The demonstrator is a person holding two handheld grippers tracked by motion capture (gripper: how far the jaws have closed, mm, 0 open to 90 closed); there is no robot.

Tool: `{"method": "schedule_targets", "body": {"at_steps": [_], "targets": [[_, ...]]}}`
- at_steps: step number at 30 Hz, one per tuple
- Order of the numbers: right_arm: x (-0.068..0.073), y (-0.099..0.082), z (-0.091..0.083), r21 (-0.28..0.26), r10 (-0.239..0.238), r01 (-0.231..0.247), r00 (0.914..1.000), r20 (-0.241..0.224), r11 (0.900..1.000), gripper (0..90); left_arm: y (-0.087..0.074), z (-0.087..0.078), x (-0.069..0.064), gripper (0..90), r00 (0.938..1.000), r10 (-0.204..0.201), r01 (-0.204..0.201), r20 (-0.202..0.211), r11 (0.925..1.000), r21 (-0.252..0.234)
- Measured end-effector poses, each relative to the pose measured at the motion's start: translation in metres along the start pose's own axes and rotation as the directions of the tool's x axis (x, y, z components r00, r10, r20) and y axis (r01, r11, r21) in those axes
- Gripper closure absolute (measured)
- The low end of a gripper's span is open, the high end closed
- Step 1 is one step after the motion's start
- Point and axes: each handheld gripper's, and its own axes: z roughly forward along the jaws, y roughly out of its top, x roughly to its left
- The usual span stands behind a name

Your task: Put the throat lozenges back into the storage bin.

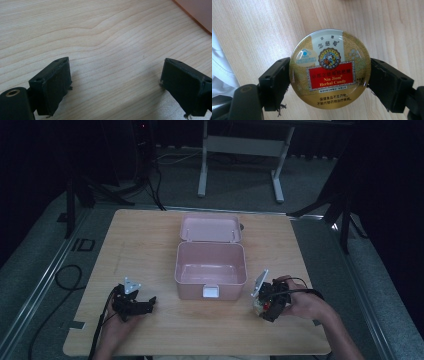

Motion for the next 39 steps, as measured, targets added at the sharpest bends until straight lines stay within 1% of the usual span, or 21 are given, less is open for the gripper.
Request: {"method": "schedule_targets", "body": {"at_steps": [5, 6, 15, 21, 29, 36, 39], "targets": [[-0.003, 0.000, -0.006, -0.005, 0.001, -0.001, 0.9999, 0.012, 1.0000, 20.7, 0.000, 0.000, 0.000, 9.8, 1.0000, 0.000, 0.000, 0.000, 1.0000, 0.000], [-0.005, 0.000, -0.010, -0.009, 0.002, -0.002, 0.9999, 0.014, 1.0000, 20.7, 0.000, 0.000, 0.000, 9.9, 1.0000, 0.000, 0.000, 0.000, 1.0000, 0.000], [-0.008, 0.002, -0.019, -0.012, 0.003, -0.003, 0.9999, 0.017, 0.9999, 20.7, 0.000, 0.000, 0.000, 9.8, 1.0000, 0.000, 0.000, 0.000, 1.0000, 0.000], [-0.012, 0.003, -0.027, -0.015, -0.005, 0.005, 0.9998, 0.019, 0.9999, 20.7, 0.000, 0.000, 0.000, 9.8, 1.0000, 0.000, 0.000, 0.000, 1.0000, 0.000], [-0.017, 0.004, -0.039, -0.025, 0.005, -0.004, 0.9997, 0.026, 0.9997, 20.7, 0.000, 0.000, 0.000, 9.9, 1.0000, -0.002, 0.002, -0.001, 1.0000, -0.002], [-0.021, 0.006, -0.045, -0.034, 0.007, -0.006, 0.9996, 0.027, 0.9994, 20.7, 0.000, 0.000, 0.000, 9.9, 1.0000, 0.000, 0.000, 0.000, 1.0000, 0.000], [-0.022, 0.008, -0.045, -0.033, 0.008, -0.007, 0.9997, 0.023, 0.9994, 20.7, 0.000, 0.000, 0.000, 9.9, 1.0000, 0.000, 0.000, 0.000, 1.0000, 0.000]]}}
